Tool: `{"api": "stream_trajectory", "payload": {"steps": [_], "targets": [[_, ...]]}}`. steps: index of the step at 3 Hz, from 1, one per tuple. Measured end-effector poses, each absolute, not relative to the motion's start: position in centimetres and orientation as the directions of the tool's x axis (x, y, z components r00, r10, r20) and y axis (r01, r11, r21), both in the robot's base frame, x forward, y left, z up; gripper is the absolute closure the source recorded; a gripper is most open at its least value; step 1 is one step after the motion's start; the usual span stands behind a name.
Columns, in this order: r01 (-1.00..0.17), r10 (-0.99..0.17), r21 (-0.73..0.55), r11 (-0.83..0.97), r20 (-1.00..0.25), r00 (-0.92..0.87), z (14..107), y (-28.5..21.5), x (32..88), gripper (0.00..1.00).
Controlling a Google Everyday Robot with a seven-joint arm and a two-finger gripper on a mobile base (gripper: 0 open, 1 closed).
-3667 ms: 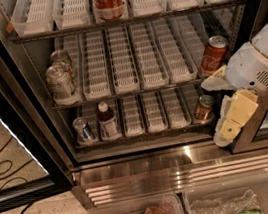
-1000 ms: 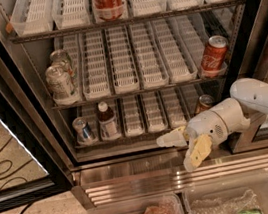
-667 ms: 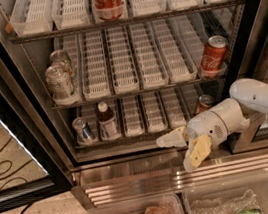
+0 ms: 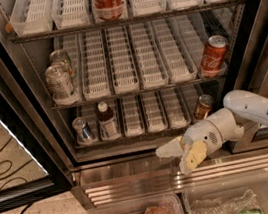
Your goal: Pick orange can from bottom shelf of fridge
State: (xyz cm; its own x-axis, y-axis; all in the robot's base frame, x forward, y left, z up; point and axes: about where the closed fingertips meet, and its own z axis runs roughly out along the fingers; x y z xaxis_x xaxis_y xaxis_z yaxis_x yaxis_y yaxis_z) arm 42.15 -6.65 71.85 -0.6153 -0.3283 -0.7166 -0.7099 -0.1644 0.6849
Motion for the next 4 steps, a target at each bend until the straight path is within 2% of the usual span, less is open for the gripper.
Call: {"api": "stream_trajectory", "payload": {"steps": [1,3,4], "targets": [[-0.654,-0.314,0.745,-0.133,-0.657,-0.685,69.53,-6.56,41.66,0.0],[-0.66,-0.279,0.744,-0.105,-0.659,-0.699,69.27,-6.35,41.73,0.0],[-0.695,-0.132,0.717,-0.043,-0.694,-0.708,69.81,-6.0,40.73,0.0]]}}
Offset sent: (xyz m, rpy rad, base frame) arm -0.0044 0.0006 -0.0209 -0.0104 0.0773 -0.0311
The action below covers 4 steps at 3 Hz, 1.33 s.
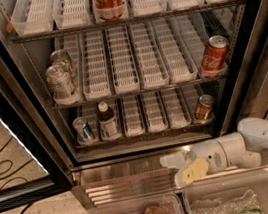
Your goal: Pick orange can from bottom shelf of fridge
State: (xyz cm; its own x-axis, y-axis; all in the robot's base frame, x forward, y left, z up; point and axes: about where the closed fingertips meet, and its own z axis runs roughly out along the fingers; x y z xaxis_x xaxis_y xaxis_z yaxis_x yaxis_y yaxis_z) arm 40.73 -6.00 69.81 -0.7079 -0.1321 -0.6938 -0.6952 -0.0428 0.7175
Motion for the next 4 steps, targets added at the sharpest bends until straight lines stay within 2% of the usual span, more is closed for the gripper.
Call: {"api": "stream_trajectory", "payload": {"steps": [1,2,3,4], "targets": [[-0.666,0.045,0.731,0.15,-0.678,-0.733,67.17,-6.62,41.81,0.0],[-0.667,0.044,0.731,0.144,-0.678,-0.734,67.26,-6.57,41.7,0.0],[-0.67,0.067,0.709,0.218,-0.696,-0.715,67.17,-6.47,41.95,0.0],[-0.671,0.163,0.662,0.334,-0.741,-0.651,67.48,-6.09,41.06,0.0]]}}
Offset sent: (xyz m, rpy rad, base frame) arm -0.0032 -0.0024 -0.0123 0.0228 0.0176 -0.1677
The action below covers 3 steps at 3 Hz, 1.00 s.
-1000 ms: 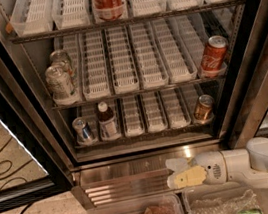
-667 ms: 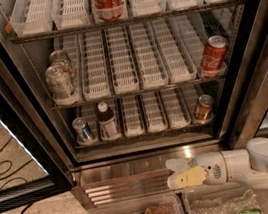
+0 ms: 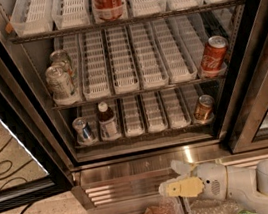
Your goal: Pick orange can from bottom shelf of fridge
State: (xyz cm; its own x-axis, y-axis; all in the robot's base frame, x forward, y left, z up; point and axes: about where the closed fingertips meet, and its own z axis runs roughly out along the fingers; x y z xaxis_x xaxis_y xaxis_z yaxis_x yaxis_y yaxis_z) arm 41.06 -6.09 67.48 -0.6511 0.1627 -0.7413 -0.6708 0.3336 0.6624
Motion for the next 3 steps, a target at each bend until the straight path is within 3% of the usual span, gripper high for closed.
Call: {"api": "stream_trajectory", "payload": {"steps": [1,2,3], "targets": [[-0.651,0.258,0.618,0.44,-0.782,-0.567,66.9,-6.0,39.9,0.0],[-0.667,0.242,0.53,0.524,-0.843,-0.48,68.0,-6.9,40.5,0.0],[-0.667,0.242,0.53,0.524,-0.843,-0.48,68.0,-6.9,40.5,0.0]]}}
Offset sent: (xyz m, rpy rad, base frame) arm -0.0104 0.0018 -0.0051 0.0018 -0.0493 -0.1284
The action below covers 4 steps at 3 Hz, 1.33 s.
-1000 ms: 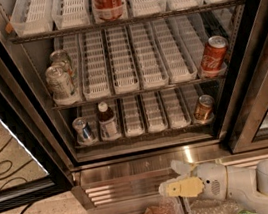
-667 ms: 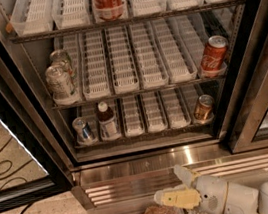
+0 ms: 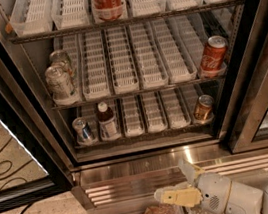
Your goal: Pick orange can from bottom shelf of fridge
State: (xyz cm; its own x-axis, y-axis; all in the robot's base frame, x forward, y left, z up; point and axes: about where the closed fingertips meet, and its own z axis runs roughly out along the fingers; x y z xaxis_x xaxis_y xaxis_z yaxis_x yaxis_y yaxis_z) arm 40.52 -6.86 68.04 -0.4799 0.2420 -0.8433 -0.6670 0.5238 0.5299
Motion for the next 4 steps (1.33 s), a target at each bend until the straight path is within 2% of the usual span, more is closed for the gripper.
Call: {"api": "stream_trajectory", "payload": {"steps": [1,2,3,4], "targets": [[-0.658,0.254,0.529,0.537,-0.844,-0.472,68.2,-6.9,41.0,0.0],[-0.594,0.345,0.551,0.587,-0.833,-0.432,68.3,-7.8,41.3,0.0],[-0.485,0.488,0.589,0.646,-0.808,-0.331,69.4,-11.2,42.2,0.0],[-0.454,0.507,0.57,0.686,-0.821,-0.265,70.2,-12.9,42.0,0.0]]}}
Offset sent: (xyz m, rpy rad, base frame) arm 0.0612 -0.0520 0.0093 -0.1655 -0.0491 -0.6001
